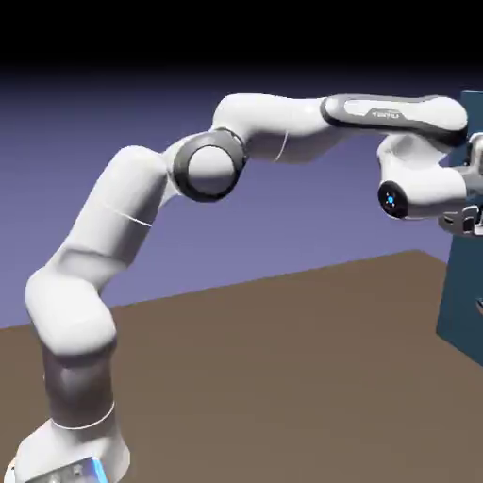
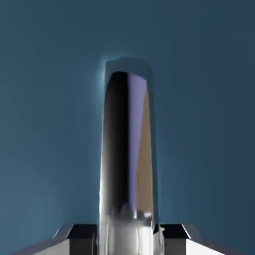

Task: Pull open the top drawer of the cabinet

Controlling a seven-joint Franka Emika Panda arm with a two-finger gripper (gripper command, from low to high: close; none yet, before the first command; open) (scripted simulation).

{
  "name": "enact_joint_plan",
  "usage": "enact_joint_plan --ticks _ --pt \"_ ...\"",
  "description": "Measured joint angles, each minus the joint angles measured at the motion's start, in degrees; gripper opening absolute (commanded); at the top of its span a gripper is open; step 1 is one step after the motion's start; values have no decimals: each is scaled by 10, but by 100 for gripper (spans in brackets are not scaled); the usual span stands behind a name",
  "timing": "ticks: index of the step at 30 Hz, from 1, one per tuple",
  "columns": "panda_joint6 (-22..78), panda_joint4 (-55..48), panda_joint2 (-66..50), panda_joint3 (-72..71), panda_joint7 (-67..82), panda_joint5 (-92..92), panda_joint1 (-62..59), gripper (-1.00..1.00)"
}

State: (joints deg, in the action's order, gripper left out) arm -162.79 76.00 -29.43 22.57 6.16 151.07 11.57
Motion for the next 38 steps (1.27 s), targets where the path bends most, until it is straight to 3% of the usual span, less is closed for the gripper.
enact_joint_plan --ticks 18,28,35,36,38 --pt "73 374 299 23 195 76 46 -100" --pt "73 372 297 -179 194 75 -156 -100" --pt "89 516 426 -182 191 65 -191 -100" --pt "90 533 444 -181 190 64 -190 100" --pt "89 534 444 -181 190 58 -172 100"
